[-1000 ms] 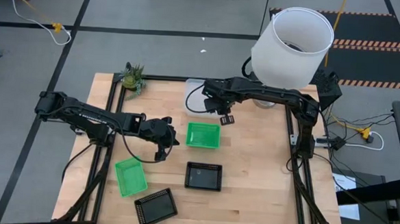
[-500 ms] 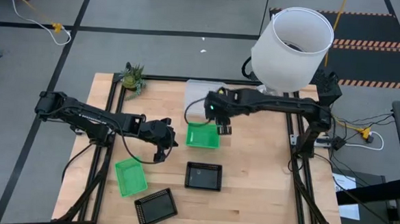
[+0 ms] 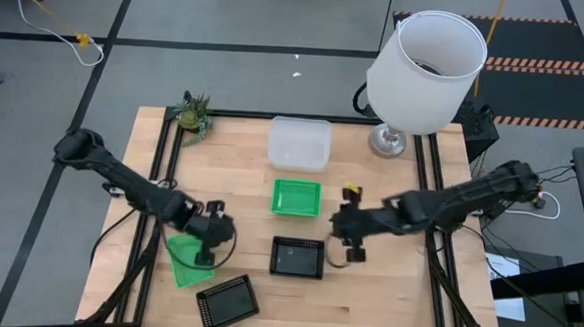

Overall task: Stack baskets by color
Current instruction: Stack the left green bin on top of the right green bins

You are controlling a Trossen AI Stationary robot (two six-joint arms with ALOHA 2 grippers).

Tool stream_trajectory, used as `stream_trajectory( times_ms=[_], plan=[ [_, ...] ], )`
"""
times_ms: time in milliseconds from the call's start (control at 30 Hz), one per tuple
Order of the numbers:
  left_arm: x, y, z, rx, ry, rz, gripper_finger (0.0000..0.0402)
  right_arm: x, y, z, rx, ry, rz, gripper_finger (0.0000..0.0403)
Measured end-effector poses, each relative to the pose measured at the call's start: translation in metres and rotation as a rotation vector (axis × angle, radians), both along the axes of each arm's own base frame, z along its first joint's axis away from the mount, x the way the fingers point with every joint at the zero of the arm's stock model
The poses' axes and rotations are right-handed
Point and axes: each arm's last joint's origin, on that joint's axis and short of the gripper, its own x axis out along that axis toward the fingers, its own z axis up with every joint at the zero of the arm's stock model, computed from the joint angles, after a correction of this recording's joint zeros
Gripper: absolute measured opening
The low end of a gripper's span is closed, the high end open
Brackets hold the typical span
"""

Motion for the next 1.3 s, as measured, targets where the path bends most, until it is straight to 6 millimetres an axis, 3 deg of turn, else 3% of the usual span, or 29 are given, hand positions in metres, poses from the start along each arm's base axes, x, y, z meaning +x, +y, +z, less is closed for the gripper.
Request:
stream_trajectory(
  times_ms=[233,400,533,833,1300],
  plan=[
    [-0.021,-0.034,0.013,-0.021,0.045,0.048,0.002,-0.035,0.013,-0.021,0.029,-0.181,0.024,0.016],
    [-0.042,-0.044,0.01,-0.026,0.154,0.184,0.0024,-0.046,0.01,-0.035,0.021,-0.178,0.043,0.016],
    [-0.054,-0.05,0.009,-0.026,0.193,0.269,0.0051,-0.049,0.009,-0.037,0.021,-0.178,0.046,0.016],
    [-0.072,-0.067,0.009,-0.083,0.229,0.254,0.0128,-0.049,0.009,-0.038,0.017,-0.174,0.053,0.016],
    [-0.092,-0.081,0.009,-0.104,0.313,0.096,0.0138,-0.049,0.009,-0.038,0.012,-0.173,0.055,0.016]
  ],
)
